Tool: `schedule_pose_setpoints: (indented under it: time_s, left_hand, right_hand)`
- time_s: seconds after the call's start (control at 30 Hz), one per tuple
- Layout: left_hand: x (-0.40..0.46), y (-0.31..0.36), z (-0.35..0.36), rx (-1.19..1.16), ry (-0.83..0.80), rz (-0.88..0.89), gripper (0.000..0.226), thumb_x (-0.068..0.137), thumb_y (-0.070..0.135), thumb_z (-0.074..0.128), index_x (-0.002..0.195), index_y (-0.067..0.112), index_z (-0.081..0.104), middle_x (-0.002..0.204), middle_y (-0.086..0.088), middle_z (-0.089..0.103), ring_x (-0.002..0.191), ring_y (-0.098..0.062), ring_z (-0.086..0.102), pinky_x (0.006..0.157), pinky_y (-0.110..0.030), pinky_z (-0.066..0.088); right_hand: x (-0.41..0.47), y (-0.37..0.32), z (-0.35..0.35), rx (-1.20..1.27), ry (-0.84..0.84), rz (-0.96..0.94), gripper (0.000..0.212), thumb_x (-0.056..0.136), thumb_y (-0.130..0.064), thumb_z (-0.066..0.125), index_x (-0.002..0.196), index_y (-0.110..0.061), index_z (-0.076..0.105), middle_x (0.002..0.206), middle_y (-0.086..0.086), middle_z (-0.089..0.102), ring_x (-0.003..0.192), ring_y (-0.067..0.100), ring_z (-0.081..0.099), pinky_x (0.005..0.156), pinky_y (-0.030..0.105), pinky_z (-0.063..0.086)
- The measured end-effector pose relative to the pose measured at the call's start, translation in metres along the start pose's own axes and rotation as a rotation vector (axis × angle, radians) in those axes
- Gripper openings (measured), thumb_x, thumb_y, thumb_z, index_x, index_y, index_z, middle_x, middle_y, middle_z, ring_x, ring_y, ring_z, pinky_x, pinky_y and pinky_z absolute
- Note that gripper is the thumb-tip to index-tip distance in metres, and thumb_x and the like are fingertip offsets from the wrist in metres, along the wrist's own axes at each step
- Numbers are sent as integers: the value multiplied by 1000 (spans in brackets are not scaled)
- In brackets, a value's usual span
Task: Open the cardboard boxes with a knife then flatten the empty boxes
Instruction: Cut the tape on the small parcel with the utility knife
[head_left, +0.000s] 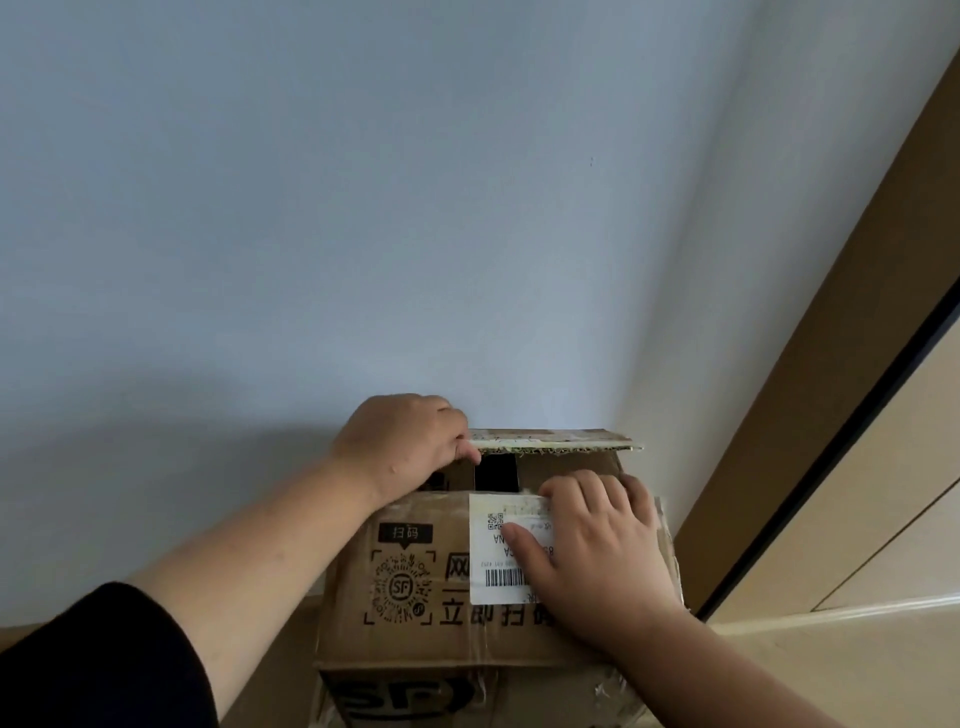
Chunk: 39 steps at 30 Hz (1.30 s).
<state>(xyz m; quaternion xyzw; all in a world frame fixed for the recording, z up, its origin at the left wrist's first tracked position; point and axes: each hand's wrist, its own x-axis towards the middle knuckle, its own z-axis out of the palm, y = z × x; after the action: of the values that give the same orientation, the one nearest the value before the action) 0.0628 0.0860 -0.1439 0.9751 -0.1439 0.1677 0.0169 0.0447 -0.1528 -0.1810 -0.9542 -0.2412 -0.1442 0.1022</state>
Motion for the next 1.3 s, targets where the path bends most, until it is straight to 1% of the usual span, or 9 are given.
schedule_pose_setpoints:
  time_s: [0.17, 0.3, 0.4, 0.5, 0.6, 0.7, 0.87, 1.17, 1.3]
  left_hand:
    - [6, -11, -23, 6, -329, 59, 33, 94, 48, 55, 123, 34, 62, 117, 19, 61, 101, -6, 60, 84, -27, 47]
    - [0, -17, -32, 34, -403, 59, 32, 97, 31, 53, 128, 37, 56, 122, 20, 59, 106, -4, 57, 90, -31, 49]
    - [-7, -26, -31, 90, -281, 62, 27, 99, 32, 48, 124, 32, 60, 115, 17, 63, 101, -5, 59, 84, -31, 52]
    - [-7, -38, -24, 94, 35, 96, 22, 94, 27, 58, 112, 20, 68, 105, 5, 68, 95, -18, 61, 74, -37, 55]
    - [4, -41, -16, 183, 253, 57, 18, 81, 5, 72, 98, 7, 69, 90, -8, 63, 79, -30, 59, 65, -43, 53]
    - [15, -43, -8, 207, 311, 17, 27, 71, -7, 74, 94, 4, 68, 83, -10, 60, 71, -32, 57, 62, -43, 52]
    - [19, -48, -4, 228, 347, -87, 25, 79, 7, 71, 104, 8, 70, 95, -10, 62, 86, -34, 57, 74, -45, 51]
    - [27, -56, 7, 177, 173, -169, 32, 90, 27, 66, 117, 10, 65, 115, -8, 64, 106, -34, 56, 89, -47, 48]
    - [26, -47, 25, 189, 13, -252, 66, 92, 49, 55, 145, 10, 44, 146, -10, 47, 134, -32, 40, 110, -48, 36]
  right_hand:
    - [-11, 3, -13, 18, 144, -55, 49, 89, -71, 45, 103, -27, 63, 96, -11, 60, 94, 17, 58, 101, 43, 32]
    - [-21, 6, -28, 39, 223, -116, 42, 89, -64, 54, 103, -26, 62, 97, -10, 59, 92, 18, 56, 97, 43, 37]
    - [-29, 6, -43, 24, 207, -174, 37, 91, -58, 53, 110, -27, 59, 100, -11, 61, 92, 17, 57, 93, 42, 41]
    - [-34, 6, -63, -10, 149, -212, 37, 92, -54, 45, 116, -30, 60, 99, -15, 64, 91, 13, 61, 89, 39, 48]
    - [-33, 7, -78, -17, 66, -254, 27, 92, -52, 43, 100, -36, 64, 91, -19, 61, 82, 8, 60, 81, 31, 49]
    - [-34, 7, -93, 17, -62, -305, 20, 91, -53, 43, 89, -40, 58, 83, -23, 55, 73, 2, 53, 71, 17, 43]
    - [-48, 11, -119, 20, -340, -498, 16, 83, -53, 51, 85, -41, 42, 77, -24, 46, 64, -5, 45, 52, 6, 30]
    - [-70, 17, -133, -39, -132, -696, 24, 82, -38, 62, 77, -31, 40, 69, -14, 44, 56, 5, 39, 45, 16, 28]
    - [-74, 17, -132, -48, -229, -749, 31, 78, -38, 66, 80, -32, 35, 71, -14, 47, 58, 3, 45, 42, 16, 35]
